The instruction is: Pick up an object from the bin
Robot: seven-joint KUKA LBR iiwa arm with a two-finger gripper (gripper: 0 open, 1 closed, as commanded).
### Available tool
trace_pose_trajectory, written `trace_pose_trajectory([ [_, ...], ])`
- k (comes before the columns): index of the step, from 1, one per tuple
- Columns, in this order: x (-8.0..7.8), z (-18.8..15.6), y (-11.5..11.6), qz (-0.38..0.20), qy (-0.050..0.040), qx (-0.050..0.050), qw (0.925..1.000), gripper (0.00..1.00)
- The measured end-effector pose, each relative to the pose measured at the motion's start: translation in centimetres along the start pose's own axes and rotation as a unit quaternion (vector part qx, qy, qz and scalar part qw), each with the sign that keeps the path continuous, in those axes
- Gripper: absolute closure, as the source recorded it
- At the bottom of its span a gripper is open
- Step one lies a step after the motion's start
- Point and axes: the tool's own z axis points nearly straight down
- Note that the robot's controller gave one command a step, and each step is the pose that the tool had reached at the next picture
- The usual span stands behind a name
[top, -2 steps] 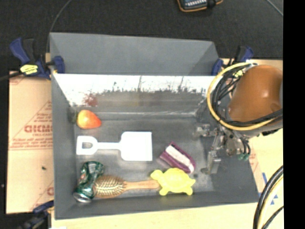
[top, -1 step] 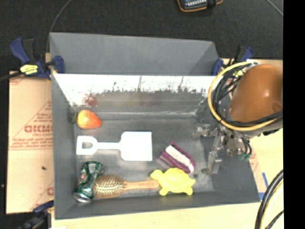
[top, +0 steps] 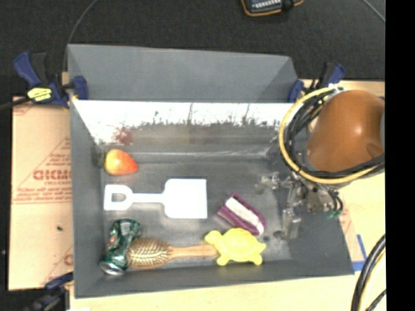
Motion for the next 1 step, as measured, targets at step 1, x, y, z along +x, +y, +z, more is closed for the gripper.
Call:
trace_pose_trajectory([
  [1, -1.42, 2.82, 2.98, 0.06, -0.0008, -0.001, 0.9982, 0.0],
])
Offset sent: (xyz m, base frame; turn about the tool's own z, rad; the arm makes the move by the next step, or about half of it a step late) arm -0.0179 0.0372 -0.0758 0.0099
